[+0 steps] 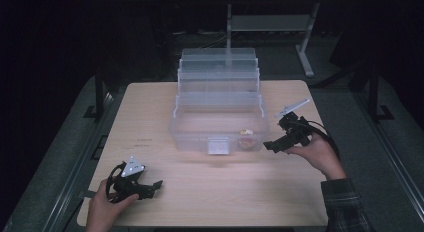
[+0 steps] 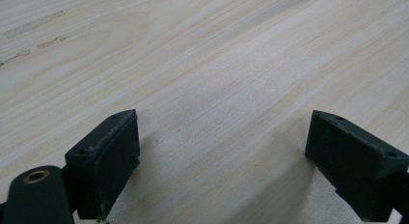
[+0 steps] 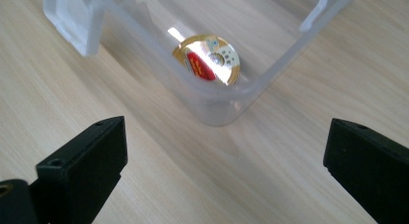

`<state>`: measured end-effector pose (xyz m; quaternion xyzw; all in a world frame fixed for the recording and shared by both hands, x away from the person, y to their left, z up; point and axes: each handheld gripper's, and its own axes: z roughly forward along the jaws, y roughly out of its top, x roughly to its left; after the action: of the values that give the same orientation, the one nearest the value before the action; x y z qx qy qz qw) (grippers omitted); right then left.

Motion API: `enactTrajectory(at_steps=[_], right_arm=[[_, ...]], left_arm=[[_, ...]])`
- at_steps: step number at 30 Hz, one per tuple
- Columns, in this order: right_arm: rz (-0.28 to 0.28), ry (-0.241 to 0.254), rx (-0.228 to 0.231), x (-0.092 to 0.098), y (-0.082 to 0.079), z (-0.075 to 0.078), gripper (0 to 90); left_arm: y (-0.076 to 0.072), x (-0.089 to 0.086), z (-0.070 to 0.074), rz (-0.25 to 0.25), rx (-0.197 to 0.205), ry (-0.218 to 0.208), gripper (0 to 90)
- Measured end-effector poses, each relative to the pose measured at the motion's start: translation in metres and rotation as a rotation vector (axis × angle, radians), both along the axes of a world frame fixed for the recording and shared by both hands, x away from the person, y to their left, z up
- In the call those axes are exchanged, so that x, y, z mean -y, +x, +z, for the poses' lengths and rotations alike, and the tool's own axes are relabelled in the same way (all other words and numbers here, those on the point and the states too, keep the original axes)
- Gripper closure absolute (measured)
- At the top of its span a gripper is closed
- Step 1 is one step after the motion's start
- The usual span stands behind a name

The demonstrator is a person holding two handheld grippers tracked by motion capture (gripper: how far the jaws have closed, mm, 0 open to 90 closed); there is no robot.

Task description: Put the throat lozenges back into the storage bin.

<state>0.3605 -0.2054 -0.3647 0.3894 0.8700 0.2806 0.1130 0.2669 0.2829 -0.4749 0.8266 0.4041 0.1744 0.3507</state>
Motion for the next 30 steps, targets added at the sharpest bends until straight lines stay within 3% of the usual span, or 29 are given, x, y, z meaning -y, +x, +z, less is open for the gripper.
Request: enactTrajectory(at_steps=[14, 30], right_arm=[[-0.035, 0.017, 0.048, 0.019, -0.024, -0.022, 1.4], [-0.085, 0.047, 0.056, 0.034, -0.051, -0.053, 0.6]], left_arm=[[0.0, 0.0, 0.0, 0.0, 0.0, 0.0, 11.1], [0.0, 0.0, 0.0, 0.0, 0.0, 0.0, 11.1]])
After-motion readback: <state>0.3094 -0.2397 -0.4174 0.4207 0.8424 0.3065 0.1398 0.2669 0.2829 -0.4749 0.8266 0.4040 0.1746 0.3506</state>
